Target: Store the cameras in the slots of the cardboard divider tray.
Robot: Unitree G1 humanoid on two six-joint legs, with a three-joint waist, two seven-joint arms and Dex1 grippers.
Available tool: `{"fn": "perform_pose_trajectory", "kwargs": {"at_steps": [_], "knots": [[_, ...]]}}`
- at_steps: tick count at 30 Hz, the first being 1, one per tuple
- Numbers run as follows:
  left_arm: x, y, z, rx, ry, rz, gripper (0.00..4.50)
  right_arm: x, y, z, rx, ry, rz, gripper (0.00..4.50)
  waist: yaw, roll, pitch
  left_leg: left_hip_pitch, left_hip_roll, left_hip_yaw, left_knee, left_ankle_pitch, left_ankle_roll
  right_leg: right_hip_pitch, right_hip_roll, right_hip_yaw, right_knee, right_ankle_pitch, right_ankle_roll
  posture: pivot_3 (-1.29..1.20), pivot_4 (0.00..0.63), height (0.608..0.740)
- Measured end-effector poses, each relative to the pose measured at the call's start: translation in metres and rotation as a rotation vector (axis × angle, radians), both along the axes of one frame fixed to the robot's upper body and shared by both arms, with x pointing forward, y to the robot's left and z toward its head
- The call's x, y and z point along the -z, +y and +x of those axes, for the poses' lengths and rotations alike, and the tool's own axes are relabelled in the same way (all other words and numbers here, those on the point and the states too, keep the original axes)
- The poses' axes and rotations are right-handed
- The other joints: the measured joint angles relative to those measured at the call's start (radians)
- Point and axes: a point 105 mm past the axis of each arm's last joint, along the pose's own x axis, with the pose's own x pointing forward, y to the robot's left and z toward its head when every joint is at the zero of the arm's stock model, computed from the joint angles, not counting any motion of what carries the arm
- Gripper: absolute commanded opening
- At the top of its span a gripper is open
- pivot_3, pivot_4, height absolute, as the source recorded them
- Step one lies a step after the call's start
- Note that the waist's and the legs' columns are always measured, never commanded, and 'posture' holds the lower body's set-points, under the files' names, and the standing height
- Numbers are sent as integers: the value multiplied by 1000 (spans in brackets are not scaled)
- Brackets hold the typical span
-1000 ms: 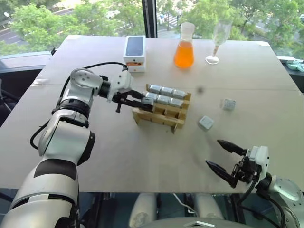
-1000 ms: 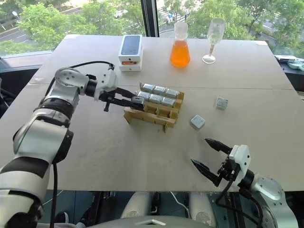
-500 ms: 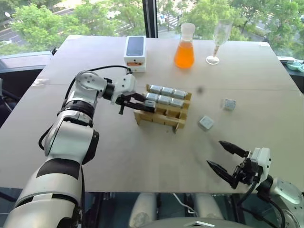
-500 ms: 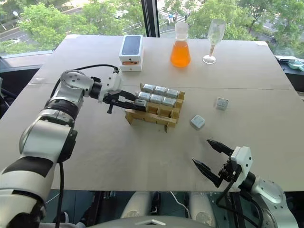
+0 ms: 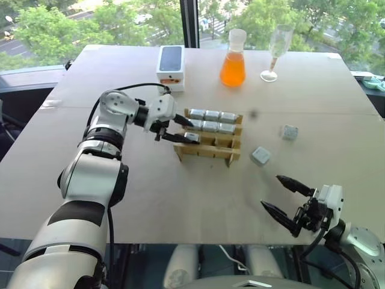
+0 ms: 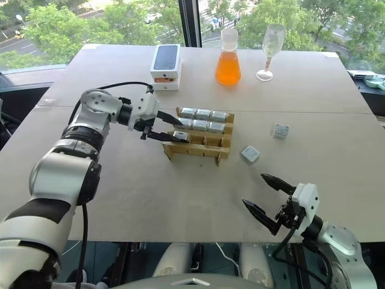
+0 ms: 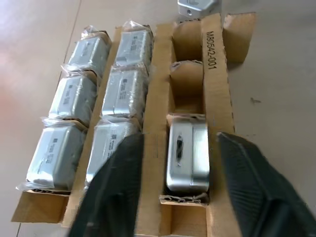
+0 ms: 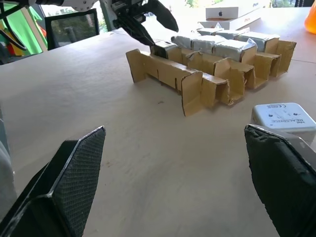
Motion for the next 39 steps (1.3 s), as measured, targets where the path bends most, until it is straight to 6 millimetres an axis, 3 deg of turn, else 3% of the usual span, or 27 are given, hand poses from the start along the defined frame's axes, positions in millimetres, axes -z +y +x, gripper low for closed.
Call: {"fn": "perform_pose_trajectory", "kwargs": {"at_steps": [1,8,13,19,26,35,38,39], "knots": [[0,0,0,-5,8,-6,4441,0,0,0,-3,-1,0,4500,0,0,0,0,0,0,0,0,0,0,0,0,0,0,0,0,150,740],[-13,7,2,-53,21,-95,4441,-1,0,0,-9,-3,-8,4500,-1,0,0,0,0,0,0,0,0,0,0,0,0,0,0,0,150,740],[-28,19,-5,-96,96,-270,4441,-4,-2,7,11,-22,-18,4500,-9,0,0,1,1,0,0,0,0,0,-1,1,1,0,0,0,150,740],[-4,38,-54,-42,321,-334,4441,-1,-19,41,149,-17,-139,4500,-23,1,0,1,2,0,0,2,-4,0,-2,4,2,0,-1,0,150,740],[15,42,-113,25,465,-408,4441,-8,0,86,124,6,-191,4500,-21,2,0,2,2,1,0,1,-2,0,-2,4,3,0,-1,0,150,740],[5,43,-137,-49,414,-452,4441,21,5,112,147,143,-228,4500,-1,2,0,2,2,1,0,0,-1,0,-1,4,2,0,-1,0,150,740],[2,42,-140,-64,404,-464,4500,21,7,115,142,139,-228,3744,-2,2,0,2,2,1,0,0,-1,0,-1,4,2,0,-1,0,150,740],[1,41,-141,-72,405,-466,4500,22,6,115,142,135,-230,3305,-1,2,0,2,2,1,0,0,-1,0,-1,4,2,0,-1,0,150,740]]}}
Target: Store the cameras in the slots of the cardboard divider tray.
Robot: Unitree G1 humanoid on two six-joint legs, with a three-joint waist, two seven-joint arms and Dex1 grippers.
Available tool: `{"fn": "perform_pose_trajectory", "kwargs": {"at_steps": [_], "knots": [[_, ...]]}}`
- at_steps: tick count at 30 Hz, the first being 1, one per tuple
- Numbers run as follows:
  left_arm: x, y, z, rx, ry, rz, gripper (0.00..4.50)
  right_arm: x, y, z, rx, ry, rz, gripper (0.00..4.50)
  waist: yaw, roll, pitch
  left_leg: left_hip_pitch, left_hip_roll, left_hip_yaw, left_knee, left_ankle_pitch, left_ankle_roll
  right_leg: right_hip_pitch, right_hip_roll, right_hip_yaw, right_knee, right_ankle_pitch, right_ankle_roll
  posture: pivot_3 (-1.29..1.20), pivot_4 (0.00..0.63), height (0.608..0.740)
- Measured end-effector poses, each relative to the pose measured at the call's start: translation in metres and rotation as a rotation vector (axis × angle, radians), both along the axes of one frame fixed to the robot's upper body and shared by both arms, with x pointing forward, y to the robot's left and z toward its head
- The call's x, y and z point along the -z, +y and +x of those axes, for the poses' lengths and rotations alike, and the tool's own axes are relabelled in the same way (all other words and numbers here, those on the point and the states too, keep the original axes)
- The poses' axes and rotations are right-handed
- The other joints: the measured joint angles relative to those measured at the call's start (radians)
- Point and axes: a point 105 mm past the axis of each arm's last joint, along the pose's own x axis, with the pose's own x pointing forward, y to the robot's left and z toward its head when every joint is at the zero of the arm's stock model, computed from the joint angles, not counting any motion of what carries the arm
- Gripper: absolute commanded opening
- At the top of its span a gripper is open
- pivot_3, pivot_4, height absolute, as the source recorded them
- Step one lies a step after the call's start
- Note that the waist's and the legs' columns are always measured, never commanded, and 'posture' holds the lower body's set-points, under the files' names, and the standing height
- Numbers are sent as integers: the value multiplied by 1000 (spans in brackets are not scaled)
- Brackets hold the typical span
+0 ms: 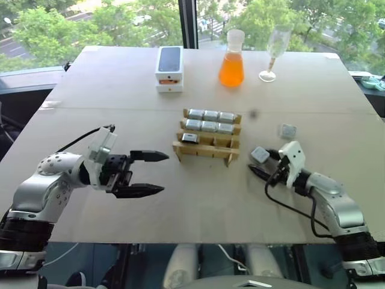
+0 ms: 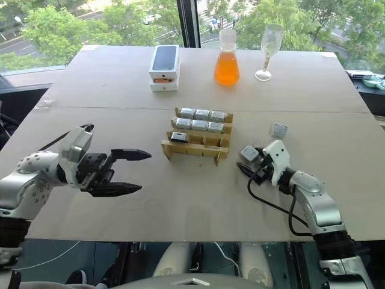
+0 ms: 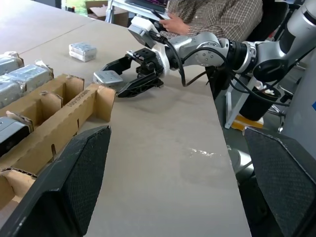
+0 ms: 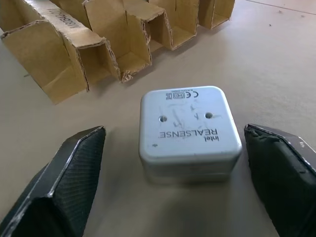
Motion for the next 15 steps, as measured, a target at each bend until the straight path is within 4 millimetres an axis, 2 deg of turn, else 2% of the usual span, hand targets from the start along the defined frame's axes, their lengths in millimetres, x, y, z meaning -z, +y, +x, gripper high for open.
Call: {"fn": "perform_pose_trajectory", "kwargs": {"at_steps": [3,4,9,13,15], "knots": [[1,-1,0,-16,28,12,4500,1,0,-2,-19,-21,-38,2092,0,0,0,0,0,0,0,0,0,0,0,0,0,0,0,0,150,740],[3,-1,2,-36,40,18,4500,1,-1,-3,-27,-34,-52,1921,-1,0,0,0,0,0,0,0,0,0,0,0,0,0,0,0,150,740],[4,-7,15,-82,4,32,4500,-2,-3,-5,-28,-117,-107,1922,2,0,0,0,0,0,0,0,0,0,0,0,0,0,0,0,150,740],[10,-21,37,-156,-35,94,4500,-23,-5,-4,-64,-331,-237,1922,0,0,0,0,-1,1,0,0,0,0,0,0,0,0,0,0,150,740],[18,-32,47,-178,-28,130,4500,-44,0,-4,-111,-496,-335,1922,-2,0,0,0,-1,1,0,2,-3,0,1,0,0,0,0,0,150,740]]}}
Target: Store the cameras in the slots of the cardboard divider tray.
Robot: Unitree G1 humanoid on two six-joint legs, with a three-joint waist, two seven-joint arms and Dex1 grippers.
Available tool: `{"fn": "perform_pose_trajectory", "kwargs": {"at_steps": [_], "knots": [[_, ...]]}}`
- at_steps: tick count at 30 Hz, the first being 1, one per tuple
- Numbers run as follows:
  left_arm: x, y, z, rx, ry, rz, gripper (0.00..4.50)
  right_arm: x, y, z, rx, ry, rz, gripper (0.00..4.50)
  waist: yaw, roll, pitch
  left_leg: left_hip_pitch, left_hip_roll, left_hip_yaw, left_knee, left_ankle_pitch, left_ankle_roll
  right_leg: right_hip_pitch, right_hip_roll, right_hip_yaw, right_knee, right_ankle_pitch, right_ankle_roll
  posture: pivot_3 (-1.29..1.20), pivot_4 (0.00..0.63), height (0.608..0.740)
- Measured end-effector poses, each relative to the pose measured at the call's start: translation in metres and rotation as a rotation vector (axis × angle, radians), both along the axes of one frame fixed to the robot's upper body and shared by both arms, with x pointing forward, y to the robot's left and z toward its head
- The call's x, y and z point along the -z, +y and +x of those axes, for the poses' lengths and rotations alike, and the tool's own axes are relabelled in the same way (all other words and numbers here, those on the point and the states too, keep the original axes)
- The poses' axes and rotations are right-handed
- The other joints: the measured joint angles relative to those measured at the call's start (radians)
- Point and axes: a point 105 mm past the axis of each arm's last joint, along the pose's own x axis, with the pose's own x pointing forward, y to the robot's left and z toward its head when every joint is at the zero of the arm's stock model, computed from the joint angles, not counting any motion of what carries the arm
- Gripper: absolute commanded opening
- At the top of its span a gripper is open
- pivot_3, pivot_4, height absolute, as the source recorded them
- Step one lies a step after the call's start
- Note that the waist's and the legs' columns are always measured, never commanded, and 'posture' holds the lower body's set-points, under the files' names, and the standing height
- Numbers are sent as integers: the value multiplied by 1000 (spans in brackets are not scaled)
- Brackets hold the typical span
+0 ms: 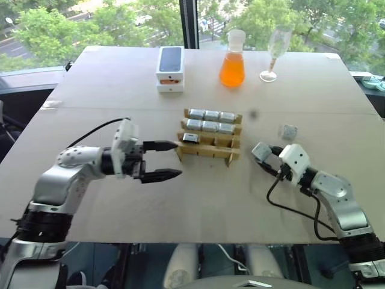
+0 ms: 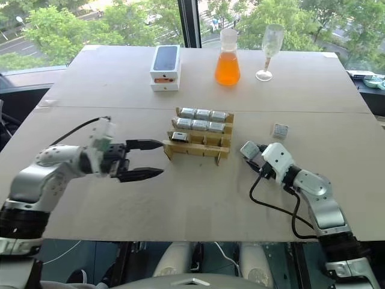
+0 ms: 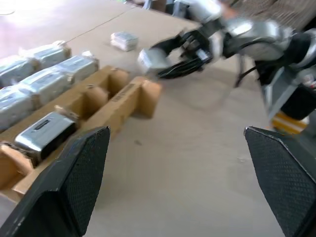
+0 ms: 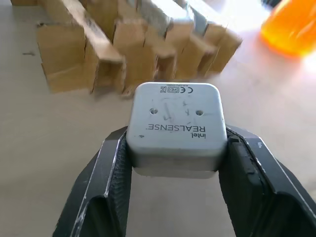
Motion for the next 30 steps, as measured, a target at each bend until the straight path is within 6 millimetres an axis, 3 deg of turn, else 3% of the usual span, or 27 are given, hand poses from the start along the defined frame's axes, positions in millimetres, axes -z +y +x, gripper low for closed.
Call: {"fn": "perform_pose_trajectory", "kwargs": {"at_steps": [5,11,16,29,30], "knots": [[-10,-33,15,67,43,-40,4500,-29,29,-5,-179,-360,-347,1922,-4,0,0,0,0,0,0,0,-1,0,1,0,0,0,0,0,150,740],[-10,-53,18,174,128,-32,4500,-21,63,-17,-377,-578,-590,1922,-15,0,0,-2,0,0,0,1,-1,-1,0,1,-2,0,0,0,150,740],[-17,-60,17,235,160,-15,4500,-36,78,-20,-431,-685,-587,1922,-15,0,0,-2,0,-1,0,1,-1,-1,0,0,-2,0,0,0,150,740],[-8,-63,13,290,209,13,4500,-22,105,-38,-551,-700,-566,1922,-21,0,0,-2,0,-1,0,1,-1,-1,0,1,-1,0,0,0,150,740],[-7,-62,13,292,209,19,4247,-21,106,-39,-558,-702,-568,1922,-21,0,0,-2,0,-1,0,1,-1,-1,0,1,-1,0,0,0,150,740]]}}
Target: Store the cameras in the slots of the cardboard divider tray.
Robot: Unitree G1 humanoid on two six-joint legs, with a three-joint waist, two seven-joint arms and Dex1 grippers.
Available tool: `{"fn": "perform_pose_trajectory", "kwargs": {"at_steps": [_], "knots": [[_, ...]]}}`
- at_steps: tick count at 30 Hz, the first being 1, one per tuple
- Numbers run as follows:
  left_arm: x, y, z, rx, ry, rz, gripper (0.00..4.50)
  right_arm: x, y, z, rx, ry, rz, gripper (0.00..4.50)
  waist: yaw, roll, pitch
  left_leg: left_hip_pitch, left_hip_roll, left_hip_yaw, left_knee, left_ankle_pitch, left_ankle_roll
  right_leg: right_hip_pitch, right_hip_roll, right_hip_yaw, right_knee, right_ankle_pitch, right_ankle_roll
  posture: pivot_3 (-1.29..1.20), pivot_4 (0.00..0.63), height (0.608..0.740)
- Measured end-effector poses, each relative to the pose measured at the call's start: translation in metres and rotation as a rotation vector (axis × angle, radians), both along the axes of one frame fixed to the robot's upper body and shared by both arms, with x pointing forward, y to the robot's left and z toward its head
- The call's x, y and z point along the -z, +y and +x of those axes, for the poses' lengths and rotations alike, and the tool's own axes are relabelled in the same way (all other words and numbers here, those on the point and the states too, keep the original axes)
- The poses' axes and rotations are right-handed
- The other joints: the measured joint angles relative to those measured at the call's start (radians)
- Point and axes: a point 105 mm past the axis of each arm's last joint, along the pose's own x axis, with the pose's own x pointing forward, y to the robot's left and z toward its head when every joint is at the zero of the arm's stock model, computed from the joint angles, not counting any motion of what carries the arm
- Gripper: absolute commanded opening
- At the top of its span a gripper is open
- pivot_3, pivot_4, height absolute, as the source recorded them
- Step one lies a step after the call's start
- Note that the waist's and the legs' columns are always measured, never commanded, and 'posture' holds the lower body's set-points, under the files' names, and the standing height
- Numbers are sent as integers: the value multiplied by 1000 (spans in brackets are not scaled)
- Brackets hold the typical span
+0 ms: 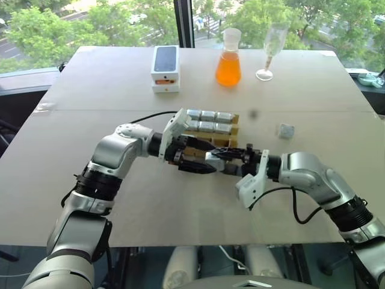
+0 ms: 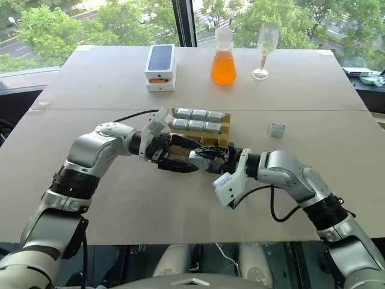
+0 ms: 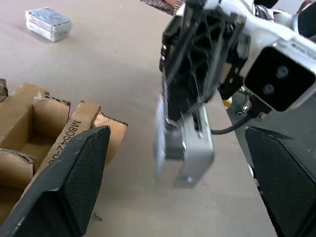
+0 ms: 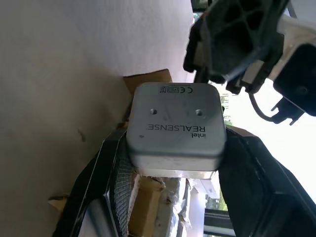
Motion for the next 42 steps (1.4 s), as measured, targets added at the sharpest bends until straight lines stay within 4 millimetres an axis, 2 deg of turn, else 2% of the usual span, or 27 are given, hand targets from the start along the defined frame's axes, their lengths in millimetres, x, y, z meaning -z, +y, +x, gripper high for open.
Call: {"fn": "perform_pose_trajectory", "kwargs": {"at_steps": [3,8,19,21,22,24,29,33,35,38,42], "knots": [[2,0,-2,18,-1,9,3238,4,0,0,-8,3,-14,1922,0,0,0,0,0,0,0,0,0,0,0,0,0,0,0,0,150,740],[3,0,-3,28,7,10,752,8,-2,1,-5,13,-22,1922,0,0,0,0,0,0,0,0,0,0,0,0,0,0,0,0,150,740],[3,5,-6,45,-9,37,690,9,2,0,-18,16,-11,1922,1,0,0,0,0,0,0,0,0,0,0,0,0,0,0,0,150,740],[3,5,-5,44,-13,37,690,9,2,1,-12,18,-10,2935,0,0,0,0,0,0,0,0,0,0,0,0,0,0,0,0,150,740],[3,5,-5,45,-15,42,690,8,2,2,-7,21,-7,3300,0,0,0,0,0,0,0,0,0,0,0,0,0,0,0,0,150,740],[8,4,-4,45,-13,58,690,6,3,4,14,30,7,4376,0,0,0,0,0,0,0,0,0,0,0,0,0,0,0,0,150,740],[8,3,-2,53,-29,57,690,4,1,6,34,52,29,4376,1,0,0,0,0,0,0,0,0,0,0,0,0,0,0,0,150,740],[-1,-2,4,84,-98,21,690,-2,-14,8,114,137,143,4376,10,0,0,-1,0,0,0,0,0,0,-1,0,0,0,0,0,150,740],[-12,0,13,94,-143,6,690,-6,-34,4,191,298,310,4376,21,-1,0,-1,0,-1,0,0,0,0,0,-1,-1,0,0,0,150,740],[-27,11,26,84,-217,18,690,2,-55,-5,247,526,431,4376,22,-1,0,-1,-1,-1,0,0,0,0,0,-1,-1,0,0,0,150,740],[-32,24,45,72,-338,103,690,5,-76,-18,297,829,647,4376,21,-1,0,0,0,-1,0,-2,3,1,0,-1,0,0,0,0,150,740]]}}
